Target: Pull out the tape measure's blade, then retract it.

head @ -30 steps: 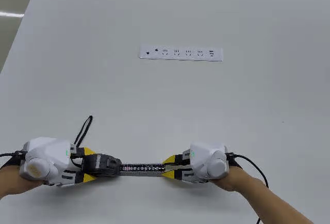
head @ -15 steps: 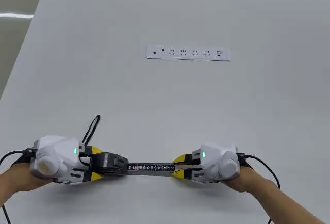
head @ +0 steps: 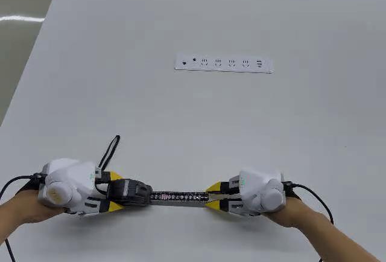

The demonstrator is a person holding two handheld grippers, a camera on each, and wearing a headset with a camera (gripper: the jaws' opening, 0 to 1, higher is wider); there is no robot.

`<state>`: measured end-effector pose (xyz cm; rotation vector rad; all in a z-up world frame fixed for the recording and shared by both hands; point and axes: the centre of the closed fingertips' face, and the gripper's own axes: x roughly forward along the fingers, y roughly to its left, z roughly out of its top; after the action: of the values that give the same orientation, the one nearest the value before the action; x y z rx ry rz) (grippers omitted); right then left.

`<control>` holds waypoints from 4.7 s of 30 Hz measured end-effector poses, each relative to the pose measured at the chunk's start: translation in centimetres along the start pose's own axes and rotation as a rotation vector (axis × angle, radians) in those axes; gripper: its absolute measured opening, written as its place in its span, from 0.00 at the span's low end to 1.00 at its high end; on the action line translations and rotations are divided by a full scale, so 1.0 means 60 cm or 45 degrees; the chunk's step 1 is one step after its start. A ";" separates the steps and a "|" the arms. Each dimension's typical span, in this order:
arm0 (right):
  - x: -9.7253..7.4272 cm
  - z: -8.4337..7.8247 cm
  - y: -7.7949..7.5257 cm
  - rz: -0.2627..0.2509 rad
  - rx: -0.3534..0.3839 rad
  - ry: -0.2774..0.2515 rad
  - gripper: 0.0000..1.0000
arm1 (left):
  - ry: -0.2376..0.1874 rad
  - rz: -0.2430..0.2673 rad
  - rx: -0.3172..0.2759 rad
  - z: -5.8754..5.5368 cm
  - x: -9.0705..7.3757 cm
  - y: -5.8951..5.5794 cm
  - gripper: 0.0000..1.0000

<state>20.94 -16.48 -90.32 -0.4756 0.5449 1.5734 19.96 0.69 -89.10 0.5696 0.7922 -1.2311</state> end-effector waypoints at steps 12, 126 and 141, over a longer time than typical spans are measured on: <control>-0.014 -0.012 -0.005 -0.010 0.008 0.007 0.08 | 0.002 0.000 -0.005 0.001 0.000 0.000 0.27; -0.115 -0.098 -0.015 -0.070 0.050 0.071 0.08 | 0.031 -0.007 -0.023 0.006 0.003 -0.002 0.28; -0.129 -0.108 -0.017 -0.078 0.057 0.081 0.08 | 0.031 -0.006 -0.033 0.013 0.003 -0.003 0.28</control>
<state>22.40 -26.47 -90.89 -0.5057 0.6077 1.4890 19.96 -0.03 -88.76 0.5630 0.8291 -1.2190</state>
